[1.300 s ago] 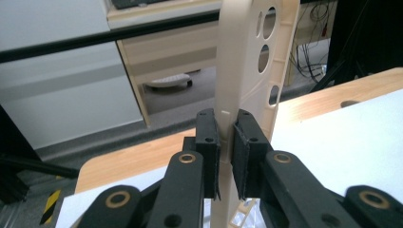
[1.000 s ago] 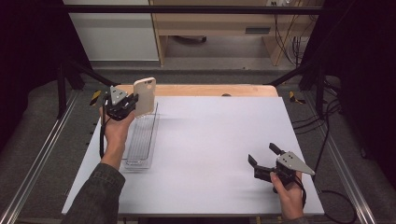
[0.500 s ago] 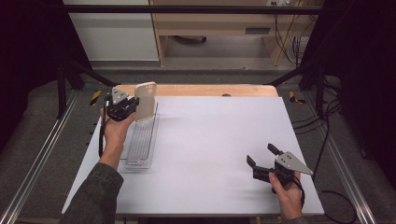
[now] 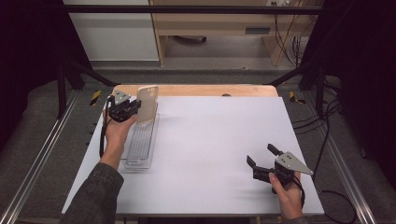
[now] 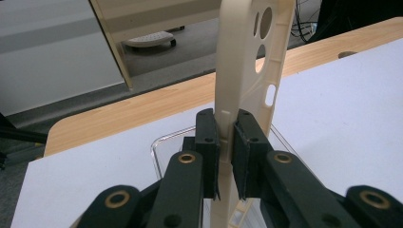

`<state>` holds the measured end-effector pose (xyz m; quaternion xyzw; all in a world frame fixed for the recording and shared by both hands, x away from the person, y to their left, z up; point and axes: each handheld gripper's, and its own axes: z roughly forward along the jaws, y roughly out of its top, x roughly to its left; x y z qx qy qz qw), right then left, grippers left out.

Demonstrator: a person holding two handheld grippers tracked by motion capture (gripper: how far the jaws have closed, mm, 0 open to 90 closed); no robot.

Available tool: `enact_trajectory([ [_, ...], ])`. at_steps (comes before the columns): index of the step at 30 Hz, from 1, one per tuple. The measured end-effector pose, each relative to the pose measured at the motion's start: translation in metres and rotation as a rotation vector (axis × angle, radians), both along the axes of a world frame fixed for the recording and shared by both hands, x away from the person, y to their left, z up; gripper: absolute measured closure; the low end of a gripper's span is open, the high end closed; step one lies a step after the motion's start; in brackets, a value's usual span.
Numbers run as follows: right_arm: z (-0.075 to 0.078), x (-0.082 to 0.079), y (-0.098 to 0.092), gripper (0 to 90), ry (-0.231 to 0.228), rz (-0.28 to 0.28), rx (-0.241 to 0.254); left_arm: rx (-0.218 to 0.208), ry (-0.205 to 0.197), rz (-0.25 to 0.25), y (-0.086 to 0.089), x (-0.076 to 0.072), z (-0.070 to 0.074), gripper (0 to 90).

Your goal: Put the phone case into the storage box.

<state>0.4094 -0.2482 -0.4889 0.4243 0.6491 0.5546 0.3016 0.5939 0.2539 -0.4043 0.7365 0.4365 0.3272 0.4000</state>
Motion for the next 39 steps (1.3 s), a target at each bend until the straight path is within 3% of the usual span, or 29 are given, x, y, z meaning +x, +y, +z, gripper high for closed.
enact_trajectory([
  [17,-0.0004,0.0,-0.0005,6.9,-0.001,0.002,0.008,-0.011,0.015,0.003,-0.0009,0.0027,-0.0031,81.1],
  [26,-0.0006,0.0,-0.0001,6.9,0.004,0.003,0.013,0.01,0.01,-0.001,-0.0029,0.003,-0.0033,80.9],
  [39,-0.0008,0.0002,0.0003,6.9,0.008,0.003,0.018,0.006,0.017,0.013,-0.0048,0.0061,-0.0024,80.8],
])
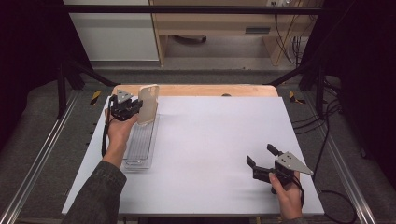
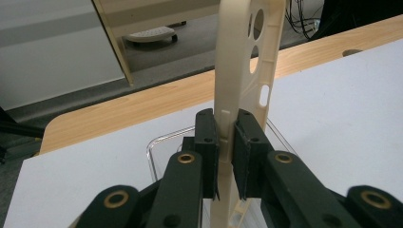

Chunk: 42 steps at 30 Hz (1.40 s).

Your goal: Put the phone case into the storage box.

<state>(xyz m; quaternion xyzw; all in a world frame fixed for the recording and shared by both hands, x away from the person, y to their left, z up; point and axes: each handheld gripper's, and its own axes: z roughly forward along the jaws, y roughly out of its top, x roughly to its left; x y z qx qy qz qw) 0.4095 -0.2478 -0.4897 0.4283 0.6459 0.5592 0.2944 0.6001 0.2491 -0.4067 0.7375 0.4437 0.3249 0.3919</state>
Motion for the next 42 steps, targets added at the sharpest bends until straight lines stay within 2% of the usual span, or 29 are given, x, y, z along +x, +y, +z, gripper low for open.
enact_trajectory([
  [18,0.0,0.0,0.001,6.5,0.006,0.012,0.006,-0.013,0.001,0.024,0.005,0.005,-0.002,80.8],
  [27,0.0,-0.001,0.001,6.3,0.008,0.01,0.009,0.021,0.003,0.04,0.004,0.009,-0.001,80.9],
  [42,-0.001,0.0,0.0,5.9,0.011,0.001,0.01,0.04,0.007,0.074,0.002,0.016,-0.001,80.5],
])
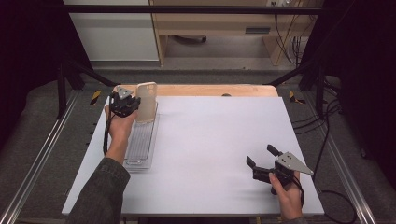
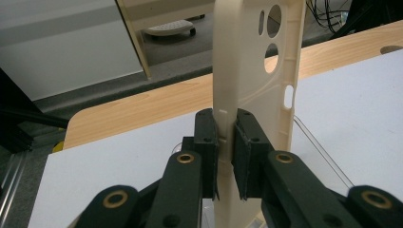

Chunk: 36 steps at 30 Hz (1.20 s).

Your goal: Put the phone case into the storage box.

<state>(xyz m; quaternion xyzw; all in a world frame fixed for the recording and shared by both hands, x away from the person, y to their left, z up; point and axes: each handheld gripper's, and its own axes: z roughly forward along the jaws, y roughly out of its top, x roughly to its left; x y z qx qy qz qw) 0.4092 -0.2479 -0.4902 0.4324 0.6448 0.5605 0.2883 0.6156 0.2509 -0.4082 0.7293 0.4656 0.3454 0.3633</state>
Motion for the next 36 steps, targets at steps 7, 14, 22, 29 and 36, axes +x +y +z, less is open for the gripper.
enact_trajectory([
  [7,-0.0004,0.0,0.0022,5.8,0.003,0.006,-0.011,0.004,-0.005,0.005,-0.0023,0.0003,-0.0002,80.3],
  [14,-0.0004,-0.0004,0.0023,5.7,0.005,0.003,-0.008,-0.003,0.0,0.006,-0.0015,0.0011,-0.0001,80.2],
  [22,-0.0007,0.0001,0.002,5.6,0.005,-0.001,-0.013,0.004,0.002,0.01,-0.0017,0.0033,-0.0002,80.0],
  [29,-0.0009,0.0002,0.002,5.6,0.005,-0.001,-0.015,0.011,0.003,0.018,-0.0003,0.0045,-0.0009,79.4],
  [36,-0.0008,0.0002,0.002,5.6,0.006,-0.001,-0.014,0.014,0.007,0.024,0.0011,0.0054,-0.0016,79.0],
])
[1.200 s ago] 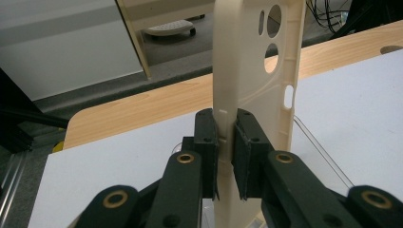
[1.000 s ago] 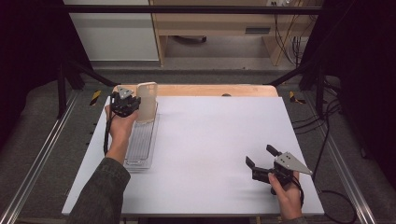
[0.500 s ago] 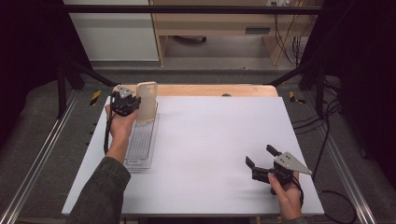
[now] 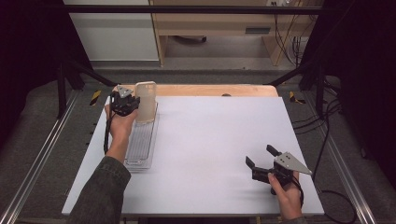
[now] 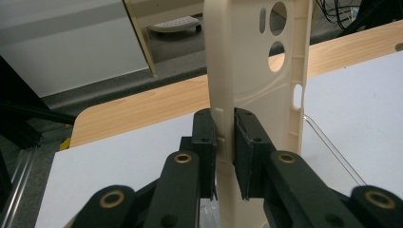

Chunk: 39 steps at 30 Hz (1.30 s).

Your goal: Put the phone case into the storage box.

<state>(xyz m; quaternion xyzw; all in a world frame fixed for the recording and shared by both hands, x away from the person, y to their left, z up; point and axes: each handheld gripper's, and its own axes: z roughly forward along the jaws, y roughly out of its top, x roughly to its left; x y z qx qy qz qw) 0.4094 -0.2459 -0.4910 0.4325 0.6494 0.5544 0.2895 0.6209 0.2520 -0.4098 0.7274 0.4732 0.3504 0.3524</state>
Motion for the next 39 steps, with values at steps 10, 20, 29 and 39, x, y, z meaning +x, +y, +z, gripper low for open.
enact_trajectory([
  [10,-0.0005,0.0001,0.0008,5.6,0.001,0.002,-0.001,-0.002,0.003,0.011,0.0008,0.0014,-0.0009,78.5],
  [20,-0.0004,-0.0005,0.0017,5.6,0.002,0.005,0.003,-0.008,0.006,0.019,0.0013,0.0026,-0.0018,78.3],
  [29,-0.0003,-0.0006,0.0018,5.6,0.002,0.005,0.004,-0.01,0.003,0.012,-0.0007,0.0027,-0.0014,78.2],
  [39,-0.0005,-0.0004,0.0011,5.6,0.003,0.003,0.007,-0.002,0.003,0.019,-0.0008,0.0031,-0.002,76.9],
])
